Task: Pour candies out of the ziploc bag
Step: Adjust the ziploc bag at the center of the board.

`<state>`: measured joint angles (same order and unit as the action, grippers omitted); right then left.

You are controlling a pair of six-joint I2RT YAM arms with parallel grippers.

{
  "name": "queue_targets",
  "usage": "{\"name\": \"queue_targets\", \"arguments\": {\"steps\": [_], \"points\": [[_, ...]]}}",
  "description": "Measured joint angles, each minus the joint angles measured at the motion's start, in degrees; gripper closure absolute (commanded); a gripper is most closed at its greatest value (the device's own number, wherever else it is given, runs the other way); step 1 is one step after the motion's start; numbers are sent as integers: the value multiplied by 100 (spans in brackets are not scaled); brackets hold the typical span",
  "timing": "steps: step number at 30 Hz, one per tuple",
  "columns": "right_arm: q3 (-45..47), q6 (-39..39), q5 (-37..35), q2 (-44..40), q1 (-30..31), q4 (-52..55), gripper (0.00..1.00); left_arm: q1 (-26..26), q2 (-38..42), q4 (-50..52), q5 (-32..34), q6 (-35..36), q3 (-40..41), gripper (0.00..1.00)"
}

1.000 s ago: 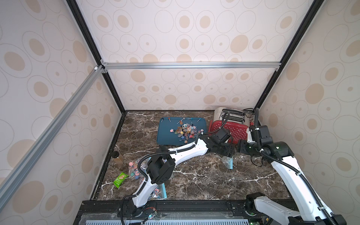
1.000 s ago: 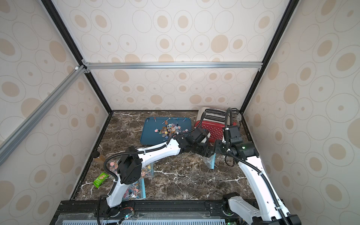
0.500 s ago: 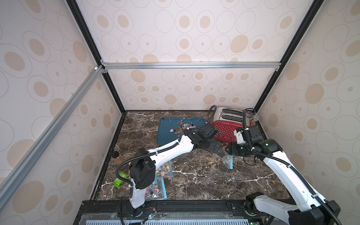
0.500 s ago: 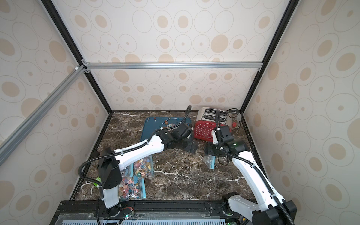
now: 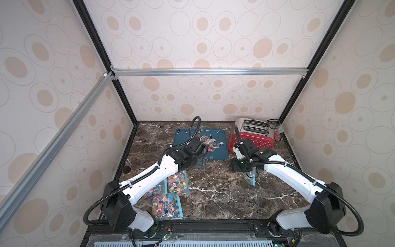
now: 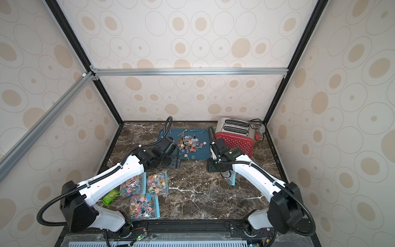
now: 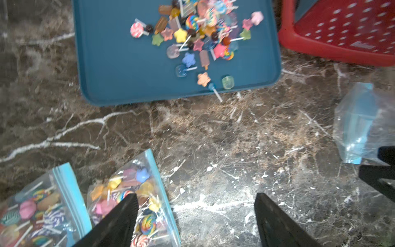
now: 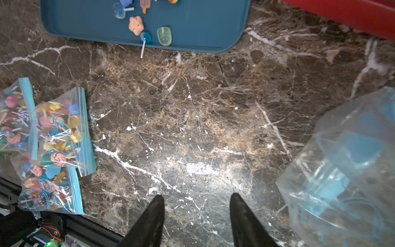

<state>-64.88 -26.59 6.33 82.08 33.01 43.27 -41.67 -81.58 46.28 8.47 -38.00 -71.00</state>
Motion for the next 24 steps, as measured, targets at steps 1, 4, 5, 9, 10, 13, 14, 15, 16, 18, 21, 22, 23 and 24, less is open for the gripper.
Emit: {"name": "queue_targets", "arguments": {"steps": [1, 4, 5, 9, 10, 13, 14, 15, 16, 18, 21, 22, 23, 24], "points": [[-98, -15, 31, 197, 149, -50, 50, 68, 70, 81, 4, -57, 118, 20], [-426, -111, 214, 885, 664, -323, 53, 181, 249, 404, 24, -203, 374, 25], [-525, -151, 304, 1108, 824, -431, 54, 197, 295, 535, 50, -249, 420, 27], [-979, -326, 678, 2081, 1432, -824, 55, 203, 520, 1095, 136, -474, 713, 35], [-1104, -367, 741, 2293, 1556, -883, 55, 203, 605, 1231, 144, -535, 850, 36], [-1429, -470, 929, 2769, 1843, -1023, 56, 210, 881, 1526, 164, -688, 1325, 47], [-1523, -505, 999, 2889, 1921, -1075, 56, 219, 962, 1617, 166, -743, 1488, 50], [-1600, -544, 1064, 2988, 1987, -1137, 56, 238, 1032, 1663, 164, -846, 1650, 51], [-1655, -573, 1119, 3053, 2031, -1189, 57, 251, 1078, 1696, 160, -894, 1786, 52], [-1753, -634, 1239, 3167, 2098, -1283, 57, 323, 1147, 1696, 146, -1016, 2065, 55], [-1847, -697, 1364, 3270, 2138, -1375, 58, 590, 1193, 1574, 85, -1117, 2457, 60], [-1869, -708, 1390, 3298, 2142, -1403, 58, 678, 1202, 1504, 68, -1134, 2568, 62], [-1880, -726, 1421, 3322, 2142, -1440, 59, 798, 1202, 1397, 44, -1152, 2710, 65], [-1880, -737, 1447, 3344, 2142, -1464, 59, 903, 1196, 1296, 20, -1163, 2822, 67]]}}
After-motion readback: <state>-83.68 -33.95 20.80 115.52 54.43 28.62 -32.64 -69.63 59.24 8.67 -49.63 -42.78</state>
